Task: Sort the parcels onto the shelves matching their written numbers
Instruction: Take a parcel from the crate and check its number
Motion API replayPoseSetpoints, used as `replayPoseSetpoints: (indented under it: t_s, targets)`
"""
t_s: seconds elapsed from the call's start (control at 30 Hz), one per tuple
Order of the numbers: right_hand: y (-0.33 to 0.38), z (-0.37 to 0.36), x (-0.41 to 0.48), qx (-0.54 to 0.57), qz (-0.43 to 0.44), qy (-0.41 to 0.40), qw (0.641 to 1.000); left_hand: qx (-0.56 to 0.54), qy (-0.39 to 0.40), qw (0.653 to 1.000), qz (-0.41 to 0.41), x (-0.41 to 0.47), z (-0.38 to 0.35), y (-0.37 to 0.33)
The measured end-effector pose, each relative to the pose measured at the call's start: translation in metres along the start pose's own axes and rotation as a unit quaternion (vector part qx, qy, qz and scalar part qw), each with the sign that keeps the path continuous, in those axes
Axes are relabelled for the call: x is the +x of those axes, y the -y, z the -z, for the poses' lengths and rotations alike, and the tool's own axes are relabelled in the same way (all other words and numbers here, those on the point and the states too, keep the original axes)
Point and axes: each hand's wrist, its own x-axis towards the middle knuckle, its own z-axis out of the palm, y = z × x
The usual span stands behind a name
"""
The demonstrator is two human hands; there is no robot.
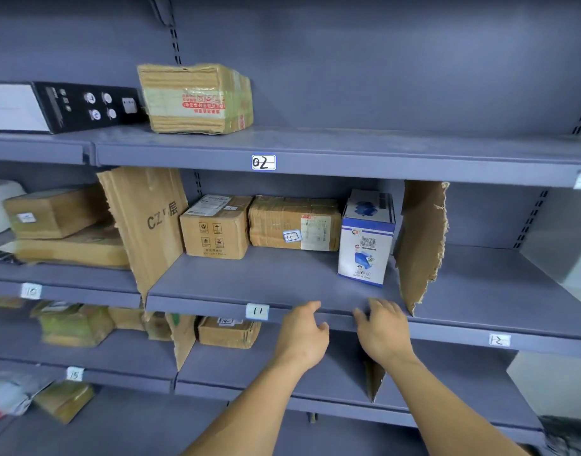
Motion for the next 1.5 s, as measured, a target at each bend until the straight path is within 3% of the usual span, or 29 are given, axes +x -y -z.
replayPoseSetpoints:
  t_s: [0.2, 0.37, 0.87, 1.17, 1.5]
  targets:
    - [0.002, 0.007, -0.036, -0.016, 0.010, 0.029, 0.999, 0.023, 0.005, 1.000, 0.005, -0.037, 0.000, 0.009]
    - [-0.001, 0.018, -0.069, 0.031, -0.020, 0.073, 0.997, 0.047, 0.008, 0.999, -0.021, -0.058, 0.003, 0.010]
    - [0.010, 0.049, -0.226, 0.020, -0.091, 0.117, 0.989, 0.077, 0.122, 0.986, -0.080, -0.155, -0.001, 0.050]
    - [-0.045, 0.067, -0.309, 0.002, -0.156, 0.116, 0.981, 0.098, 0.205, 0.963, -0.144, -0.212, -0.050, 0.029]
    - [-0.153, 0.109, -0.388, -0.010, -0.270, 0.110, 0.956, 0.122, 0.302, 0.925, -0.198, -0.276, -0.157, -0.031]
